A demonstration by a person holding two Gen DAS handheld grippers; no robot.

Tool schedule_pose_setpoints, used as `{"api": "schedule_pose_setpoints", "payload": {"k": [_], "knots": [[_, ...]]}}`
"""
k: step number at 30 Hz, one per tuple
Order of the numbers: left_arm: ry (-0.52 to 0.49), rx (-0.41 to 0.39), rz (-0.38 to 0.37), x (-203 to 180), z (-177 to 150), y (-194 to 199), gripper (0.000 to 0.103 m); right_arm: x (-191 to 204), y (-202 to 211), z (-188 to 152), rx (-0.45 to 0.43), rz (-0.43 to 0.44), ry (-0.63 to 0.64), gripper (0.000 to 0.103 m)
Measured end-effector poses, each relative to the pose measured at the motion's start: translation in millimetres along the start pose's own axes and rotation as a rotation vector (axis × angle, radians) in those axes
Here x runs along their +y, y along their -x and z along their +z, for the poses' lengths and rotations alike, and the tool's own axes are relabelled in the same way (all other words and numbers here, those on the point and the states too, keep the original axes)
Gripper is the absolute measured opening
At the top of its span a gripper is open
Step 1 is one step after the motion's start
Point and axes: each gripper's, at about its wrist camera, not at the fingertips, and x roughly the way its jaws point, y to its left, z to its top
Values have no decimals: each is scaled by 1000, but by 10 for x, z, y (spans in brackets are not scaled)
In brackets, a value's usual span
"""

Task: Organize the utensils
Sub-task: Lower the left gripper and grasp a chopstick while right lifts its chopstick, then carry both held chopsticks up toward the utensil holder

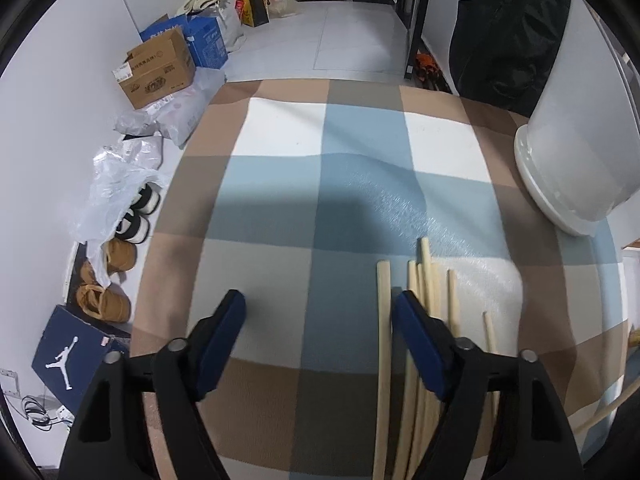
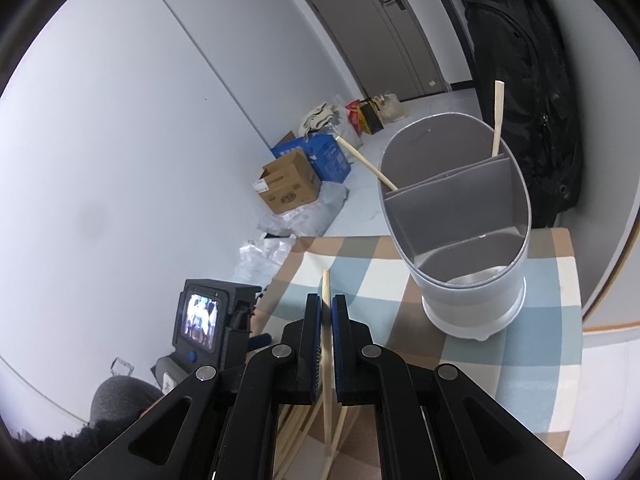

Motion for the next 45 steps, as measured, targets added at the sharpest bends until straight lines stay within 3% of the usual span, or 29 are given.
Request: {"api": "schedule_pose_setpoints", "payload": {"k": [4,8,12,15,23,31,36,45], "knots": [[-1,-6,-15,-30,64,-6,55,-15,-13,0,-2,0,-4,5],[-34,-17,-39,-99,79,10,26,-34,4,-1,-4,-6,-6,5],[27,-23,-86,-4,89,8,2,-53,20,6,-6,-9,-11,5],[110,-15,-146,132,99,4,2,-61,30,16,-10,-14,-10,5],[181,-112,-170,221,96,250,2,-56,69,18,-33,-14,-13,5],[152,-319,-160,270,29,778,2,0,179,-17,-70,-31,8,5],[154,-427,-202,362,-5,1070,2,91,280,-50,-92,-46,28,5],[246,-600,-289,457,127,1560,2,318,520,79,-148,-58,71,5]]}}
